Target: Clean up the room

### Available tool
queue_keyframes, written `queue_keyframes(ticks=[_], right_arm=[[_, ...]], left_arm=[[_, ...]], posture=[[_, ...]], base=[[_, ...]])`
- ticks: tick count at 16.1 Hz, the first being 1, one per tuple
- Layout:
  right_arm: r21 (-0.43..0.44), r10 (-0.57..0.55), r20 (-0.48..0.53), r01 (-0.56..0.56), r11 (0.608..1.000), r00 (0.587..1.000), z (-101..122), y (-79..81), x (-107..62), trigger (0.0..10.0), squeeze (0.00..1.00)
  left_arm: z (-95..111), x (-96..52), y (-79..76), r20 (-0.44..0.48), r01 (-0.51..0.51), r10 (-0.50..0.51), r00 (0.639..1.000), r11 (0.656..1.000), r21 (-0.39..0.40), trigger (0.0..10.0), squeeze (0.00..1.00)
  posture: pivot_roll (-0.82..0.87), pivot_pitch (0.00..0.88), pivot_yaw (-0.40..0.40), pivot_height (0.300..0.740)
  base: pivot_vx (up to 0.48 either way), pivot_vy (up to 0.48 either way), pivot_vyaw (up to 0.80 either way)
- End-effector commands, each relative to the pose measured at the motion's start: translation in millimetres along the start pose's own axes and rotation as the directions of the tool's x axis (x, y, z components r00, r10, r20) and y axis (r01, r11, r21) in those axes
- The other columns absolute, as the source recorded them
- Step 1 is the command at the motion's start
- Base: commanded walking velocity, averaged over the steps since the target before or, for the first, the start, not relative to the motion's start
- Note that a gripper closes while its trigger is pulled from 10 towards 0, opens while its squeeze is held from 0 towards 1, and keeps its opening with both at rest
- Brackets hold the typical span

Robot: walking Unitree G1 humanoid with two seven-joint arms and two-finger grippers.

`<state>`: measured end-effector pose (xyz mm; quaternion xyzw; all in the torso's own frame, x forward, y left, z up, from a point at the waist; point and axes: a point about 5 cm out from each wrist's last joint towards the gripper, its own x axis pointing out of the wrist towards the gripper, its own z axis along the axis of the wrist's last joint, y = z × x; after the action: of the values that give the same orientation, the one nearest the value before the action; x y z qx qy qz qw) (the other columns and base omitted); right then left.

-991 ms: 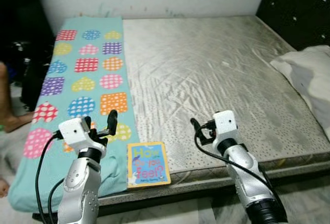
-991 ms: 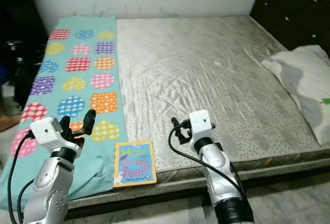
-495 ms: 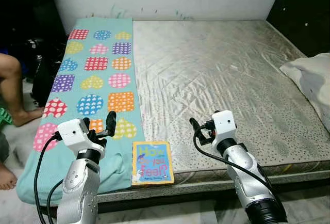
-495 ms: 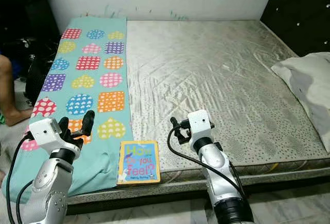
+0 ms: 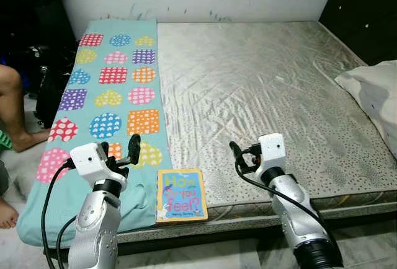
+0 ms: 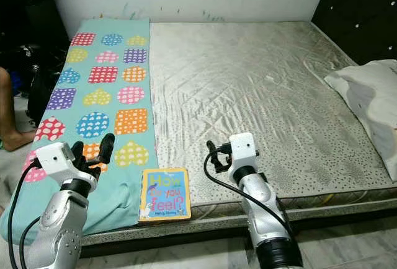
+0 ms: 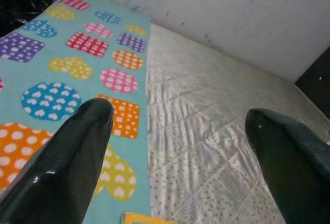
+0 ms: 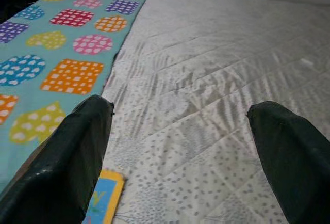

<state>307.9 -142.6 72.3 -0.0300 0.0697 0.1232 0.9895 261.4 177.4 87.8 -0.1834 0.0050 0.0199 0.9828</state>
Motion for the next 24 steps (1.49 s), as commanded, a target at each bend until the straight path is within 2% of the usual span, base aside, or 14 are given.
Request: queue_keyframes(ticks=[1,2,3,4,6,8,10,11,12,14,15,17,20,24], right_arm=[[0.035,-0.032,-0.003,0.032,0.999,0.999,1,-6.1,-3.4,10.0,0.0],[0.058,-0.041,-0.01,0.042,0.997,0.999,0,-7.0,-5.0,10.0,0.0],[0.096,-0.058,-0.013,0.059,0.994,0.998,2,-10.6,-14.9,10.0,0.0],[0.093,-0.07,-0.038,0.073,0.993,0.997,2,-15.1,-23.7,10.0,0.0],[0.025,-0.082,-0.051,0.083,0.996,0.995,-3,-20.6,-38.9,10.0,0.0],[-0.004,-0.082,-0.038,0.082,0.997,0.996,-4,-24.3,-47.8,10.0,0.0],[-0.003,-0.109,-0.011,0.109,0.994,0.994,3,-26.8,-47.2,10.0,0.0],[0.019,-0.098,0.039,0.098,0.995,0.994,13,-25.1,-44.0,10.0,0.0],[-0.004,-0.111,0.055,0.112,0.994,0.992,16,-24.8,-43.0,10.0,0.0],[-0.034,-0.133,0.063,0.135,0.99,0.989,14,-23.7,-41.3,10.0,0.0],[-0.028,-0.159,0.079,0.161,0.987,0.984,13,-24.4,-41.7,10.0,0.0],[-0.091,-0.236,0.117,0.247,0.965,0.965,19,-34.1,-43.8,10.0,0.0],[-0.055,-0.234,0.131,0.243,0.968,0.963,24,-37.6,-43.8,10.0,0.0],[-0.061,-0.232,0.113,0.24,0.969,0.966,17,-30.1,-41.4,10.0,0.0]], left_arm=[[0,-5.5,7.6,-0.014,-0.03,0.03,0.999,0.999,0.02,10.0,0.0],[1,-7.6,11.7,-0.015,-0.048,0.049,0.999,0.998,0.044,10.0,0.0],[9,-16.5,23.6,0.009,-0.061,0.06,0.998,0.988,0.143,10.0,0.0],[16,-23.1,34.1,0.03,-0.058,0.053,0.998,0.974,0.217,10.0,0.0],[16,-30.9,49.1,0.013,-0.094,0.093,0.996,0.968,0.234,10.0,0.0],[17,-32.2,44.1,0.017,-0.069,0.067,0.998,0.959,0.276,10.0,0.0],[16,-31.3,37.5,0.014,-0.036,0.033,0.999,0.943,0.332,10.0,0.0],[16,-30.4,35.7,0.023,-0.022,0.015,1.0,0.942,0.336,10.0,0.0],[16,-30.5,36.2,0.028,-0.023,0.014,0.999,0.944,0.328,10.0,0.0],[17,-31.3,39.3,0.044,-0.036,0.023,0.999,0.947,0.32,10.0,0.0],[19,-33.4,44.7,0.072,-0.079,0.061,0.996,0.956,0.282,10.0,0.0],[26,-34.2,38.9,0.056,0.019,-0.043,0.998,0.925,0.379,10.0,0.0],[27,-36.8,35.3,0.09,-0.028,-0.01,0.996,0.908,0.417,10.0,0.0],[16,-35.3,46.1,0.065,-0.081,0.063,0.996,0.94,0.333,10.0,0.0]], posture=[[-0.07,0.089,-0.021,0.74],[-0.07,0.092,-0.022,0.74],[-0.07,0.111,-0.023,0.74],[-0.07,0.119,-0.022,0.74],[-0.08,0.128,-0.022,0.74],[-0.08,0.129,-0.019,0.74],[-0.08,0.126,-0.016,0.74],[-0.08,0.123,-0.016,0.74],[-0.08,0.121,-0.015,0.74],[-0.07,0.115,-0.019,0.74],[-0.07,0.113,-0.022,0.74],[-0.08,0.109,-0.025,0.74],[-0.08,0.106,-0.026,0.74],[-0.08,0.097,-0.03,0.74]], base=[[0.0,0.0,0.0],[0.0,0.0,0.0],[0.0,0.0,0.0],[0.0,0.0,0.0],[0.0,0.0,0.0],[0.0,0.0,0.0],[0.0,0.0,0.0],[0.0,0.0,0.0],[0.0,0.0,0.0],[0.0,0.0,0.0],[0.0,0.0,0.0],[0.0,0.0,0.0],[0.0,0.0,0.0],[0.0,0.0,0.0]])
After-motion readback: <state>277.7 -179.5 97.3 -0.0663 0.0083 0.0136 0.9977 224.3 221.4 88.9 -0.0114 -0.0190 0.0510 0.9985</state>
